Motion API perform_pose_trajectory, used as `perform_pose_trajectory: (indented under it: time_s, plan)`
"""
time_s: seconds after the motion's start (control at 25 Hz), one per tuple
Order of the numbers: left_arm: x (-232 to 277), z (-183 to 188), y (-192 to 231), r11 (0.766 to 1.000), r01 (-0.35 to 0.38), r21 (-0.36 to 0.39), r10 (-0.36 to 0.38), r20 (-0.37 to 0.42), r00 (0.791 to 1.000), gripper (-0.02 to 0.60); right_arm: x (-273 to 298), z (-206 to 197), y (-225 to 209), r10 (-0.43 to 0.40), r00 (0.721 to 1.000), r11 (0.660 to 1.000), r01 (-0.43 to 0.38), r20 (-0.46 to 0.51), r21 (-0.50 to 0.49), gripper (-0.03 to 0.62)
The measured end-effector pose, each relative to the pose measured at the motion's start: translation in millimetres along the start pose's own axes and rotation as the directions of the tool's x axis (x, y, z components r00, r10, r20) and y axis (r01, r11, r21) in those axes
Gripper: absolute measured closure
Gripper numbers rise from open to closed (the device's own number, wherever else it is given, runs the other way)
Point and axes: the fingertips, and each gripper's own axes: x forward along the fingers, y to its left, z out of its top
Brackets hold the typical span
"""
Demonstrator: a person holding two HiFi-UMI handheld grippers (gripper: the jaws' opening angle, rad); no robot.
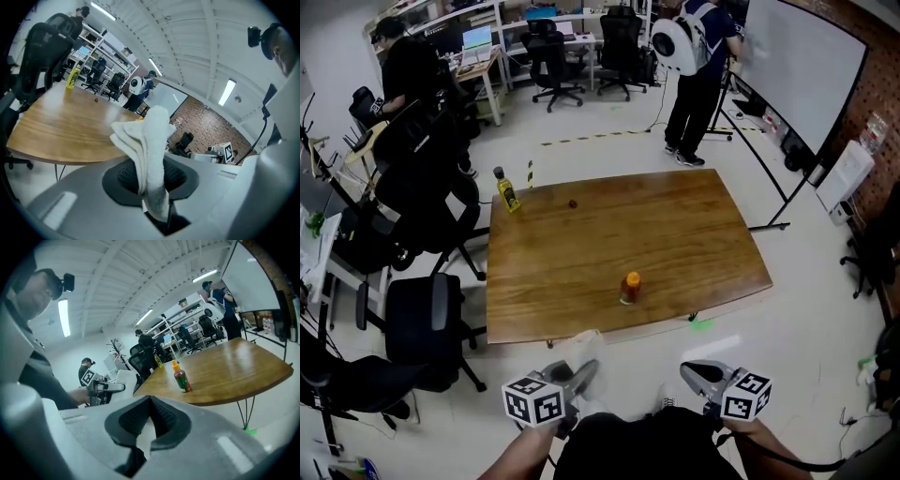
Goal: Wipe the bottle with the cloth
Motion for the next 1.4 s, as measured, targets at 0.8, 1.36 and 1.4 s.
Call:
perform_pose_trajectory:
  time_s: [0.8, 1.36, 1.4]
  plan:
    - [19.6, -11.4, -39.7, 0.985, -0.022, -0.171, 0.039, 0.092, 0.995, 0.482, -9.9, 9.2, -34.3, 0.087, 0.996, 0.996, -0.087, -0.018, -0.035, 0.582]
    - [19.3, -4.1, -38.9, 0.99, -0.053, -0.134, 0.065, 0.082, 0.995, 0.482, -7.5, 16.2, -40.2, 0.082, 0.997, 0.996, -0.082, -0.005, -0.038, 0.582]
    - [18.7, -4.4, -37.7, 0.989, -0.054, -0.136, 0.066, 0.082, 0.994, 0.482, -6.9, 16.1, -39.6, 0.081, 0.997, 0.996, -0.081, -0.006, -0.037, 0.582]
